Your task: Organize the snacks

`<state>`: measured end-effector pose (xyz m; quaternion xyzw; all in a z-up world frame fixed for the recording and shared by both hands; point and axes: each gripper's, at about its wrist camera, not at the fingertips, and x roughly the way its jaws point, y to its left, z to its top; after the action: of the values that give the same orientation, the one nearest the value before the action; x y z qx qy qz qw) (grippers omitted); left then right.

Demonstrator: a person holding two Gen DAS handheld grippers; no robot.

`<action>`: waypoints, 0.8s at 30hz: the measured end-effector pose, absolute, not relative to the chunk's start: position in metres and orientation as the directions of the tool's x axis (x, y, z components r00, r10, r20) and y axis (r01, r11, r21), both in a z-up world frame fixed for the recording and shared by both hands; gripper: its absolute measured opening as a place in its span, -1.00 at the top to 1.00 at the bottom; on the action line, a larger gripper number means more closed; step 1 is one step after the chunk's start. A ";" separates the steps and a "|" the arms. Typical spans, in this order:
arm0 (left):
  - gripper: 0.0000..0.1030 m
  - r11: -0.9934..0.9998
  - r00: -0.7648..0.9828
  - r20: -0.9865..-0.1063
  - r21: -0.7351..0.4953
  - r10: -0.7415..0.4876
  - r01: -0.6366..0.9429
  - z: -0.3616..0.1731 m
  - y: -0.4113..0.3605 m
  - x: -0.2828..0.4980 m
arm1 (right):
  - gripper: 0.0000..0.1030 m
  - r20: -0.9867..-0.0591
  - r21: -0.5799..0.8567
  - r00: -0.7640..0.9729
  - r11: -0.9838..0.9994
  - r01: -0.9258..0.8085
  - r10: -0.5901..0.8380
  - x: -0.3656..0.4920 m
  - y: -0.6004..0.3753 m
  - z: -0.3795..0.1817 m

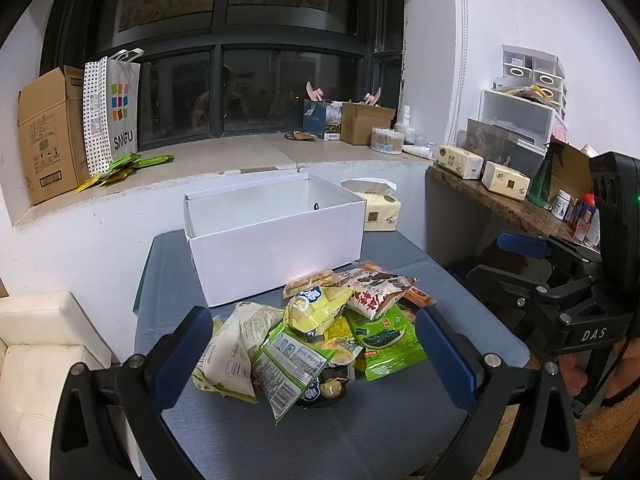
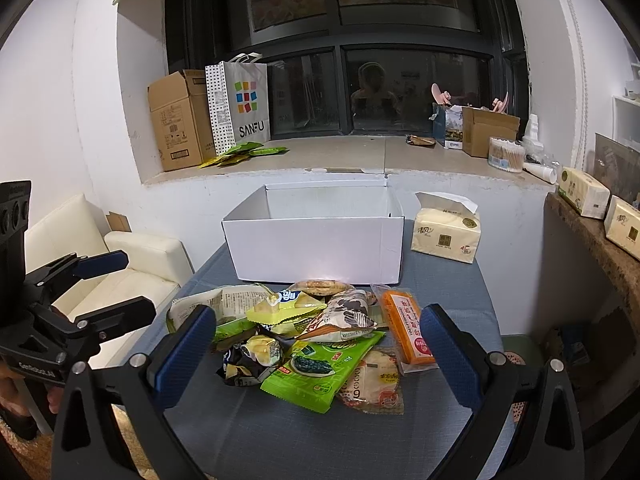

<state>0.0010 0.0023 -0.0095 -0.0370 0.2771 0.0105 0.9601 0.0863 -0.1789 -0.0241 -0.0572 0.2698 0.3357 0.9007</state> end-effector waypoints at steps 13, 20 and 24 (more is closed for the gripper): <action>-0.99 0.997 0.844 -0.537 -0.065 0.001 -0.042 -0.010 0.003 0.000 | -1.00 -0.528 0.091 0.625 0.770 -0.632 0.575 0.088 -0.182 -0.026; -0.99 0.997 0.844 -0.536 -0.067 -0.001 -0.042 -0.011 0.003 0.001 | -1.00 -0.528 0.089 0.625 0.770 -0.632 0.575 0.088 -0.182 -0.026; -0.99 0.998 0.849 -0.528 -0.053 0.010 -0.045 -0.010 0.002 0.000 | -1.00 -0.530 0.098 0.622 0.771 -0.630 0.576 0.090 -0.183 -0.027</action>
<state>-0.0002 0.0019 -0.0101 -0.0317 0.2741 0.0143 0.9611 0.0905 -0.1830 -0.0267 -0.0485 0.2765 0.3352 0.8994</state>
